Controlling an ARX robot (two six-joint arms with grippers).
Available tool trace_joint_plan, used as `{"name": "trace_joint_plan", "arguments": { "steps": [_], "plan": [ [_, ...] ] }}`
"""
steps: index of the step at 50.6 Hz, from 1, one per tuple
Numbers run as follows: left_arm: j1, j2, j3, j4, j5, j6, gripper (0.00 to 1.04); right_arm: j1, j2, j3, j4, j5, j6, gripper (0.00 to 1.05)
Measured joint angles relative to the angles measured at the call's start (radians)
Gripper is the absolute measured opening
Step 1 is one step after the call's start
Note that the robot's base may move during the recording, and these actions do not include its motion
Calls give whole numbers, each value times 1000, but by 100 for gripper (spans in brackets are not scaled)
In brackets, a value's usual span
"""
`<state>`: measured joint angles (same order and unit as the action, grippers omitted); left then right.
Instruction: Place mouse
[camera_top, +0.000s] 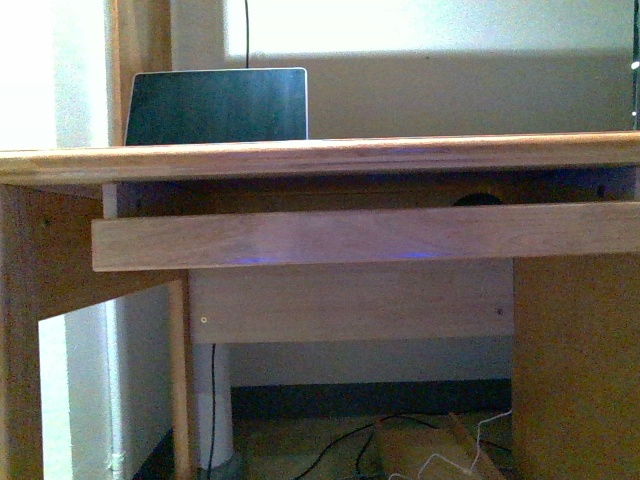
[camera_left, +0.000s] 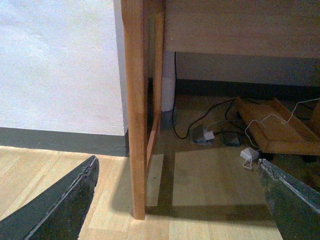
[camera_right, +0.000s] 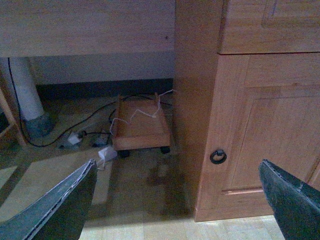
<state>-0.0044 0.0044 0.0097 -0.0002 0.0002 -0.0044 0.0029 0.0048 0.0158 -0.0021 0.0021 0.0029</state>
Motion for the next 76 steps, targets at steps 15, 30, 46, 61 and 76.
{"name": "trace_joint_plan", "arguments": {
  "steps": [15, 30, 46, 61, 76],
  "plan": [
    [0, 0, 0, 0, 0, 0, 97, 0, -1, 0, 0, -2, 0, 97],
    [93, 319, 59, 23, 189, -18, 97, 0, -1, 0, 0, -3, 0, 97],
    [240, 1389, 322, 899, 299, 891, 97, 0, -1, 0, 0, -3, 0, 97],
    [119, 1725, 645, 1030, 446, 1185, 97, 0, -1, 0, 0, -3, 0, 97],
    [-2, 1876, 767, 995, 504, 1238, 97, 0, -1, 0, 0, -3, 0, 97]
  ]
}}
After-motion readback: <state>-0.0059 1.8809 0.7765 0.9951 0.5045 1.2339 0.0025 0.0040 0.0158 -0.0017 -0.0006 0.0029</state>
